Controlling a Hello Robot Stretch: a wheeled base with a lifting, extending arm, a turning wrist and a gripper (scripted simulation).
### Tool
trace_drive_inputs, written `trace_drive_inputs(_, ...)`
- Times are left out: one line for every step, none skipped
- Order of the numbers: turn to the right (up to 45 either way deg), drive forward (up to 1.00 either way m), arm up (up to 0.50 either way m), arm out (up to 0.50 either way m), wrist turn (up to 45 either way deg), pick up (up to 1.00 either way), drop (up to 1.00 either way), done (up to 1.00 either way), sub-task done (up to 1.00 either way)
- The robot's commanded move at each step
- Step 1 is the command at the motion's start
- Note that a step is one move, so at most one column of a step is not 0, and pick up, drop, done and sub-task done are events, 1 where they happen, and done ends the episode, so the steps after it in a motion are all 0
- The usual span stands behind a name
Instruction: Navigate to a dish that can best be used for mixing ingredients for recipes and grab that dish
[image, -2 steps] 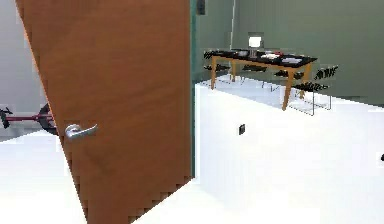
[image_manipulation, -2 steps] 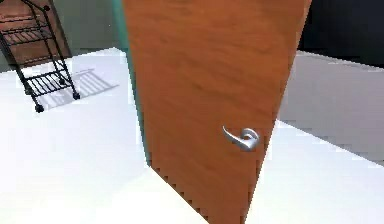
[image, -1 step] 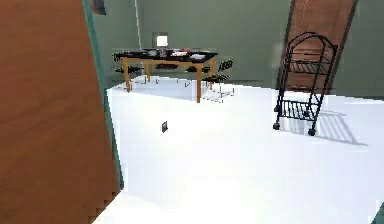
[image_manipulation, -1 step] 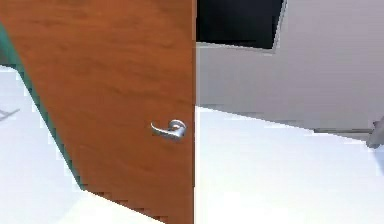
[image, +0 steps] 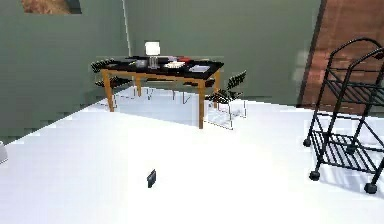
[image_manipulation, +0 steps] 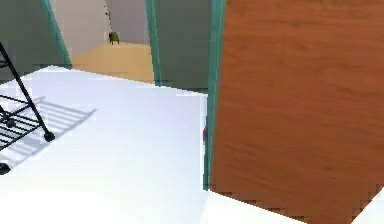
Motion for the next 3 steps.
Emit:
trace_drive_inputs(3.0,0.0,0.0,0.0,0.0,0.0,0.0,0.0,0.0)
trace_drive_inputs(0.0,1.0,0.0,0.0,0.0,0.0,0.0,0.0,0.0)
trace_drive_inputs(0.0,0.4,0.0,0.0,0.0,0.0,0.0,0.0,0.0)
